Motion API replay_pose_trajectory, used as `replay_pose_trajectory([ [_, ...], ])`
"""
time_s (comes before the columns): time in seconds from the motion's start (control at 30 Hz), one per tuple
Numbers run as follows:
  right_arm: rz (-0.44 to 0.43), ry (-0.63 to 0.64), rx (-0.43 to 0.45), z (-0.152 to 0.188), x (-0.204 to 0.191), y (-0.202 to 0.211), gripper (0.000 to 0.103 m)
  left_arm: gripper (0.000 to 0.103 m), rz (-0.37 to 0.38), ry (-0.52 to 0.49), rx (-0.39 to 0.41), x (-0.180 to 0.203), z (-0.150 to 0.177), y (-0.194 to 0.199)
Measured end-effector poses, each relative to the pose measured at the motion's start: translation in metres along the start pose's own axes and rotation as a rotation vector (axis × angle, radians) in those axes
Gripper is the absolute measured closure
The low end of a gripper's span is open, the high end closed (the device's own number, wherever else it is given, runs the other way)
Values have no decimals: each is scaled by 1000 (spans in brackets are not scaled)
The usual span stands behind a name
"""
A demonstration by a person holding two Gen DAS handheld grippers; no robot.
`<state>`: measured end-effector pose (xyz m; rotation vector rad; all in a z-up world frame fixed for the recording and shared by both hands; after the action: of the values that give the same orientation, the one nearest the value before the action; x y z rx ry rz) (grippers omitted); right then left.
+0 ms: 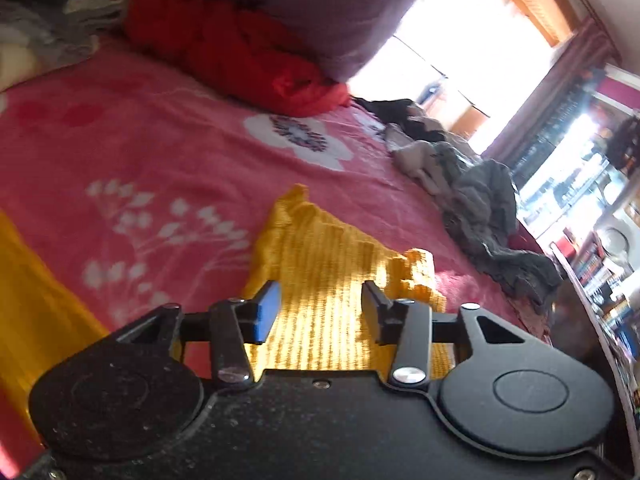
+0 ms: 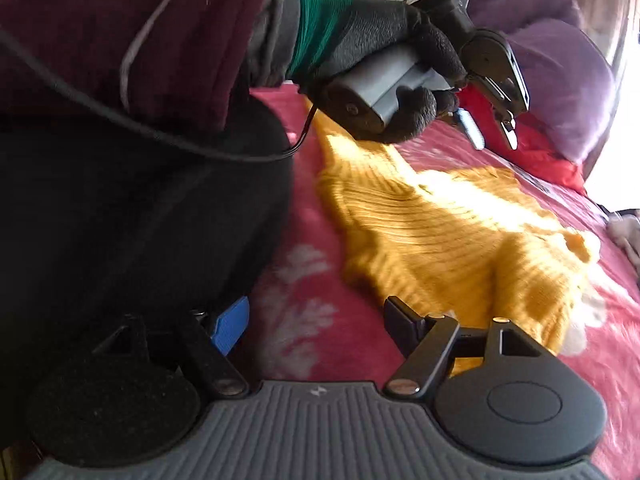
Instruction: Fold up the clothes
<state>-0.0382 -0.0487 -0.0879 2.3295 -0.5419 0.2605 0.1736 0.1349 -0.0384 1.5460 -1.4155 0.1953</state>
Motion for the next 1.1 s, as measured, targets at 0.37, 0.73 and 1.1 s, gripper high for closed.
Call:
replay_pose_trajectory([
  [0.37, -23, -66, 36, -2, 8, 11, 24, 57, -223, 205, 73, -103, -17, 74],
  [0.73, 65, -318, 137, 1, 67, 17, 23, 58, -247, 315, 122, -154, 0, 73],
  [1.1, 107, -399, 134, 15, 85, 18, 22, 96, -207, 423, 222, -160, -35, 60],
])
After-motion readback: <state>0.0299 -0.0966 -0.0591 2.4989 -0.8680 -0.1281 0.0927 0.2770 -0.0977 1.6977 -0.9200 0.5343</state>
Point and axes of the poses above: each gripper's, at about its wrist camera, not at the fingertips, and y roughly against the way its jaws point, x to its right, z to its underside, the point moved 8 cm from there along -y, roughly the way its jaws point, and after that the axes turned 12 degrees about y, right-handed, at the moved point
